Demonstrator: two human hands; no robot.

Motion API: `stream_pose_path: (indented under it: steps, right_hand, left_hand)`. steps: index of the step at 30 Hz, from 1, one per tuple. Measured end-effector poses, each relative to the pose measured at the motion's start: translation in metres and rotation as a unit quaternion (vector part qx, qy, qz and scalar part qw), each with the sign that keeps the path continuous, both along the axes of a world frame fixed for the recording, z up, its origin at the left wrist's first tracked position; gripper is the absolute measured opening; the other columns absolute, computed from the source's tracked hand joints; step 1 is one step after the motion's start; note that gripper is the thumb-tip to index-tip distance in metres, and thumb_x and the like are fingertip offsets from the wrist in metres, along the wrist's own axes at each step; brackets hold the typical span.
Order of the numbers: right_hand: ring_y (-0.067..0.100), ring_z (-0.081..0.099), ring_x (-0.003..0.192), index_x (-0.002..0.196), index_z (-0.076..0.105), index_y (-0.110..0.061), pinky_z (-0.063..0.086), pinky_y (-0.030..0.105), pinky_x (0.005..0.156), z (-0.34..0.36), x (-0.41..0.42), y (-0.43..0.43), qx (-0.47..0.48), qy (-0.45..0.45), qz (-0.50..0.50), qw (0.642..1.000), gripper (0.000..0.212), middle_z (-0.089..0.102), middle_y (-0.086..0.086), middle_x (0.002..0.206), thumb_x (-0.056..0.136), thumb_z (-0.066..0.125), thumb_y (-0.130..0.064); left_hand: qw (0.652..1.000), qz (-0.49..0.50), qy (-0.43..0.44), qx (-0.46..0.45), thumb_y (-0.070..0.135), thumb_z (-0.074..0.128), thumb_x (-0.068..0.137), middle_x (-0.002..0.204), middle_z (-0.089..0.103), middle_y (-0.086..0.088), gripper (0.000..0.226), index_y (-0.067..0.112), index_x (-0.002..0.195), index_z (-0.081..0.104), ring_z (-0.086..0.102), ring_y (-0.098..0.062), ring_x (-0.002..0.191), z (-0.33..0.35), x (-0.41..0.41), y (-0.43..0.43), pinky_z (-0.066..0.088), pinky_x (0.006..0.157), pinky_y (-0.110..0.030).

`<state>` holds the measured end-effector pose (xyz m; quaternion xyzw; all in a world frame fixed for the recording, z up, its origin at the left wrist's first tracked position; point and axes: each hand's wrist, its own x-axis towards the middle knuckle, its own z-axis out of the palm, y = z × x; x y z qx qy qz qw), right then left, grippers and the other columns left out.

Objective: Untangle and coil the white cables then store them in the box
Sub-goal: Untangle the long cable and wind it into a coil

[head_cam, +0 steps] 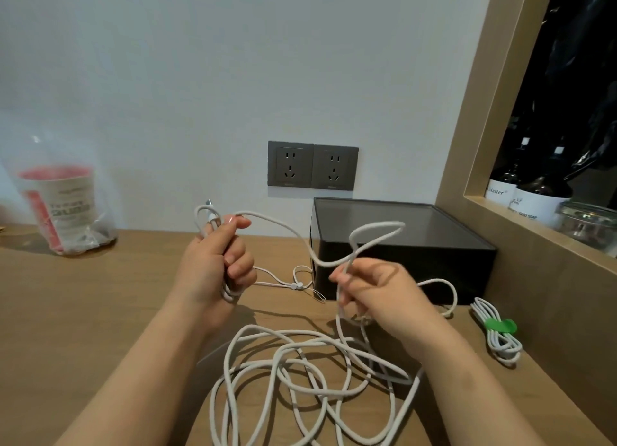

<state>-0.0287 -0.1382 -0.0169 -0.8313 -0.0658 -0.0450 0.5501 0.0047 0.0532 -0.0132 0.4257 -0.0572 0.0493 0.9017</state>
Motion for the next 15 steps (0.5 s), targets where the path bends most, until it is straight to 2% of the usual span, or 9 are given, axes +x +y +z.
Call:
stream_pose_path:
  steps: [3,6,10,15]
  right_hand:
    - [-0.005,0.055,0.055,0.088,0.068,-0.019,0.044,0.016,0.058,0.001,0.004,-0.008,0.027,-0.096,-0.086,0.991,0.014,0.063,-0.003,0.065,0.092,0.054,-0.021]
    - [0.003,0.061,0.072,0.083,0.067,-0.028,0.046,0.02,0.066,0.001,0.004,-0.016,0.013,-0.17,-0.156,0.973,0.014,0.066,-0.005,0.07,0.091,0.057,-0.022]
    - [0.005,0.059,0.076,0.089,0.069,-0.023,0.04,0.014,0.06,0.004,0.002,-0.024,-0.017,-0.222,-0.244,0.944,0.009,0.065,-0.006,0.074,0.089,0.06,-0.021]
    - [0.011,0.06,0.071,0.085,0.069,-0.018,0.041,0.018,0.057,0.002,0.003,-0.031,-0.07,-0.249,-0.294,0.92,0.009,0.065,-0.001,0.069,0.088,0.062,-0.022]
  left_hand:
    - [0.999,0.02,-0.009,0.045,0.018,0.04,0.098,0.036,0.025,0.007,0.023,0.011,0.079,0.051,0.021,-0.003,0.026,-0.001,-0.001,0.001,0.017,0.035,-0.01]
    - [0.984,0.093,-0.005,0.149,0.016,0.043,0.098,0.036,0.026,0.008,0.023,0.011,0.079,0.053,0.021,-0.005,0.028,-0.004,0.001,0.004,0.017,0.034,-0.012]
    - [0.95,0.188,0.013,0.248,0.019,0.048,0.097,0.036,0.03,0.01,0.023,0.014,0.077,0.057,0.025,-0.008,0.033,-0.01,0.007,0.01,0.022,0.035,-0.017]
    - [0.935,0.206,0.031,0.289,0.021,0.05,0.096,0.036,0.032,0.01,0.023,0.015,0.077,0.06,0.027,-0.013,0.039,-0.015,0.01,0.01,0.021,0.045,-0.023]
